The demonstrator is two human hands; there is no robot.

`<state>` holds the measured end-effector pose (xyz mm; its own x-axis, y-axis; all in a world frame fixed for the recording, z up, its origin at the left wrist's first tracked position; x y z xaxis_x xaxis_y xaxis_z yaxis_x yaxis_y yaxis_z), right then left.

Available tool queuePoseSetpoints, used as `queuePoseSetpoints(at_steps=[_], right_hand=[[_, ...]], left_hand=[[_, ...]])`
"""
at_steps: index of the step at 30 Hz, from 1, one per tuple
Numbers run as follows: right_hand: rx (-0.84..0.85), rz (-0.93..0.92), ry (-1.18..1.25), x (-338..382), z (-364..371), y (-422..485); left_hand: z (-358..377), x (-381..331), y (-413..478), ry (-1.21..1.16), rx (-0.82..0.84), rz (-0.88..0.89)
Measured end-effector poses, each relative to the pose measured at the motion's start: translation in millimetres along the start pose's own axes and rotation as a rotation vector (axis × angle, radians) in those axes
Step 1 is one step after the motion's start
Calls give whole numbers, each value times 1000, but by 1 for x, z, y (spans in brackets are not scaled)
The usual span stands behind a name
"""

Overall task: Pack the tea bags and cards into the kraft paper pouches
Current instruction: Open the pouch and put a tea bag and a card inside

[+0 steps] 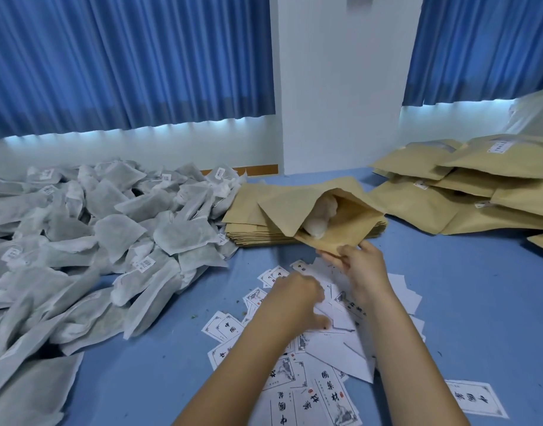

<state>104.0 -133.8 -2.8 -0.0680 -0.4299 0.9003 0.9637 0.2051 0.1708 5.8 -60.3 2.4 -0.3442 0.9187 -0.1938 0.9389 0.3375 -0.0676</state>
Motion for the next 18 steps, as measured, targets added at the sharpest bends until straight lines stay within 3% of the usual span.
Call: queuePoseSetpoints(at_steps=[2, 8, 11, 18], right_hand=[[23, 4, 1, -2, 2, -1], [32, 23, -78, -7, 0, -2], [36, 45, -101, -8, -2, -2], [61, 70, -123, -10, 0, -3]], left_hand=[[19, 11, 7, -22, 112, -34], [-2, 4, 9, 77, -150, 49], [-17, 7, 4, -47, -211, 63], [-20, 31, 3, -415, -35, 75]])
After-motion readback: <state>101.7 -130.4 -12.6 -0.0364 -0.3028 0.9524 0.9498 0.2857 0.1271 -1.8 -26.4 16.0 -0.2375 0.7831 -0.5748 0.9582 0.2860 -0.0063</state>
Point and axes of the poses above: each hand's wrist, its own y-axis towards the middle knuckle, its own z-axis out of the palm, x = y × z, the point moved 10 cm from there along y, towards the middle knuckle, and after that the axes turned 15 degrees about -z, right-handed, at the moved point
